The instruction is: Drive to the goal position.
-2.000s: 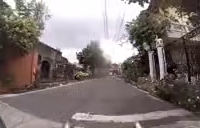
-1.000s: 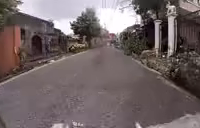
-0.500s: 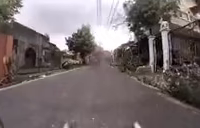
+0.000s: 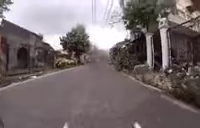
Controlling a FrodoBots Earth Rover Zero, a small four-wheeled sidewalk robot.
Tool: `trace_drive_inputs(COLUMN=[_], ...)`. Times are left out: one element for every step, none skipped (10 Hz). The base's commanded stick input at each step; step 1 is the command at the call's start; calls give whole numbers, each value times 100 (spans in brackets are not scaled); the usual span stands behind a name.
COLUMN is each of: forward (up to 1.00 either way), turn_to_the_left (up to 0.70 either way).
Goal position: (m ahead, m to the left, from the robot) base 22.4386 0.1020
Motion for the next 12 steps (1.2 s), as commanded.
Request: trace_drive_inputs(forward=[70,70,70,70,70,70,70,70,70,70,70,70], turn_to_the_left=[-12,-12,-6,0,0,0,0,0,0,0,0,0])
